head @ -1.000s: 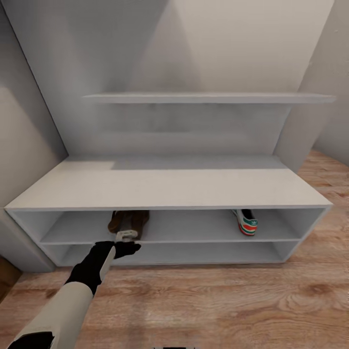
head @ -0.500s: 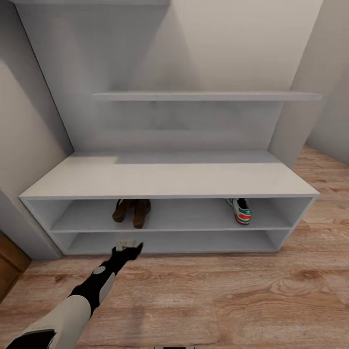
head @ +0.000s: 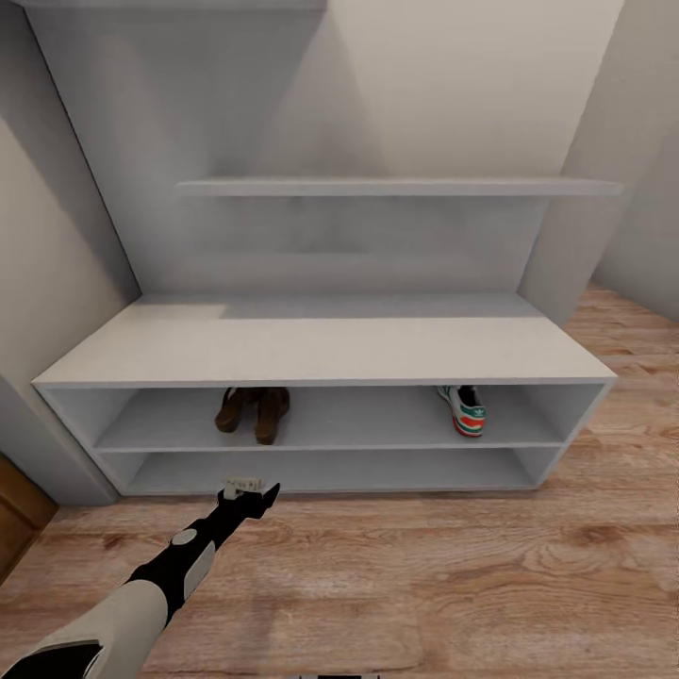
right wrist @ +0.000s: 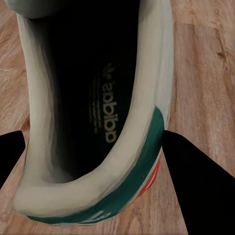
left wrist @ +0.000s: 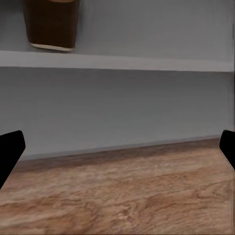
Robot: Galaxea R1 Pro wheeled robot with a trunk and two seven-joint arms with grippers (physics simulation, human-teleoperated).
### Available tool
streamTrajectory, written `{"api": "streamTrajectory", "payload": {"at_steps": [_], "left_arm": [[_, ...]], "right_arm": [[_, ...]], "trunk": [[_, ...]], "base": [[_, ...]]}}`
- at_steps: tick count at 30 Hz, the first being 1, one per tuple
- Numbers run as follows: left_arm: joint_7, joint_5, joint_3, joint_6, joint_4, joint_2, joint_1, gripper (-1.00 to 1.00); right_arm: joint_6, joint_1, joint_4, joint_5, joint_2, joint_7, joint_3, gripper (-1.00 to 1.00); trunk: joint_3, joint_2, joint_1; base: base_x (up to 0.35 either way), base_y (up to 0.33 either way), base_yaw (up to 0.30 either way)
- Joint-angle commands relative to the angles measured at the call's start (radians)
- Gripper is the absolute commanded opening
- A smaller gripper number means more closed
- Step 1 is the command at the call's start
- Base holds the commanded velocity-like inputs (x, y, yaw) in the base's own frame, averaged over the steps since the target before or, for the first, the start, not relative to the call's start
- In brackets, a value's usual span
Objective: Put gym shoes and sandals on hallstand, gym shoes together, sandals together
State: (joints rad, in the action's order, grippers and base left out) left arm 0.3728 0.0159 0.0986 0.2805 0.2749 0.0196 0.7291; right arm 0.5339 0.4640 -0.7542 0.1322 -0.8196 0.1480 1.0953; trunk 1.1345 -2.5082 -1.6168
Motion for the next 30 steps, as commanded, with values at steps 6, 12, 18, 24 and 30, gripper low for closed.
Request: {"api": "streamTrajectory", "payload": {"at_steps": [6, 12, 18, 24, 30], "left_arm": [[0.010, 0.003, 0.007, 0.000, -0.002, -0.001, 0.001, 1.00], [0.011, 0.003, 0.006, 0.000, -0.003, -0.001, 0.001, 1.00], [0.025, 0.005, 0.007, 0.000, -0.003, -0.001, 0.001, 1.00], [0.028, 0.006, 0.007, 0.000, -0.003, -0.001, 0.001, 1.00], [0.028, 0.006, 0.007, 0.000, -0.007, -0.001, 0.000, 1.00]], "right_arm": [[0.002, 0.001, -0.001, 0.012, 0.000, 0.007, 0.003, -1.00], [0.002, 0.001, -0.001, 0.012, 0.001, 0.007, 0.003, -1.00], [0.003, 0.001, -0.001, 0.012, 0.002, 0.007, 0.003, -1.00], [0.002, 0.001, -0.001, 0.012, 0.002, 0.007, 0.003, -1.00], [0.003, 0.001, -0.001, 0.011, 0.002, 0.007, 0.001, -1.00]], "trunk": [[0.001, 0.000, 0.000], [0.001, 0.000, 0.000], [0.001, 0.000, 0.000], [0.001, 0.000, 0.000], [0.001, 0.000, 0.000]], "base": [[-0.004, -0.302, 0.000], [-0.135, -0.307, 0.000], [-0.221, -0.207, 0.000], [-0.215, -0.022, 0.000], [-0.023, -0.001, 0.000]]}}
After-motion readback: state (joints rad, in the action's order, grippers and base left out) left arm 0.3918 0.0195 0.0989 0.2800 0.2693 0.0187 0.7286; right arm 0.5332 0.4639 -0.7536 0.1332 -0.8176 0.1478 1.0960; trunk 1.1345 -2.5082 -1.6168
